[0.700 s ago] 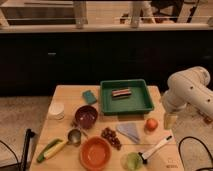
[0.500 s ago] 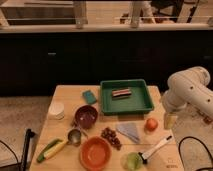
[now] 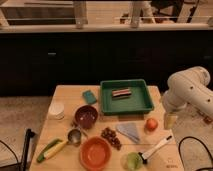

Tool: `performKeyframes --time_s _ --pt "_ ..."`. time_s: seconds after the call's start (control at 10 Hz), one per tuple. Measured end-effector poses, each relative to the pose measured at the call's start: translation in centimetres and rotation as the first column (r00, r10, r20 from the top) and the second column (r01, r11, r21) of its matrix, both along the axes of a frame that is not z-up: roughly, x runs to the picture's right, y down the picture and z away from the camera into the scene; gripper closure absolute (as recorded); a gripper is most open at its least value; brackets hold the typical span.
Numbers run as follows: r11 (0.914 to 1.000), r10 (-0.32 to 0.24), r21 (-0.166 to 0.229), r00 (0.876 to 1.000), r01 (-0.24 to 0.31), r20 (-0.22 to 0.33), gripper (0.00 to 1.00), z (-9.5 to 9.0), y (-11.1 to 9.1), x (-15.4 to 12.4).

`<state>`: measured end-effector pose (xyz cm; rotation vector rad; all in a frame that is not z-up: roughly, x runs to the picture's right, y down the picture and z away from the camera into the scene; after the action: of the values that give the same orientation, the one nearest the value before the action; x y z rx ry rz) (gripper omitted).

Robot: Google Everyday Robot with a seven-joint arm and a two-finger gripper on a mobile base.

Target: Place towel in metal cup

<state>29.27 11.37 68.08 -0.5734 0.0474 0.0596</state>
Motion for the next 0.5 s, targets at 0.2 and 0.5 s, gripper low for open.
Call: performKeyframes --time_s 0.2,0.5 --pt "1.0 0.0 0.0 1.0 0.0 0.0 0.2 0.0 0.0 0.0" --pt "1.0 0.0 0.002 1.0 0.0 -0.001 0.2 -0.08 -0.08 0.04"
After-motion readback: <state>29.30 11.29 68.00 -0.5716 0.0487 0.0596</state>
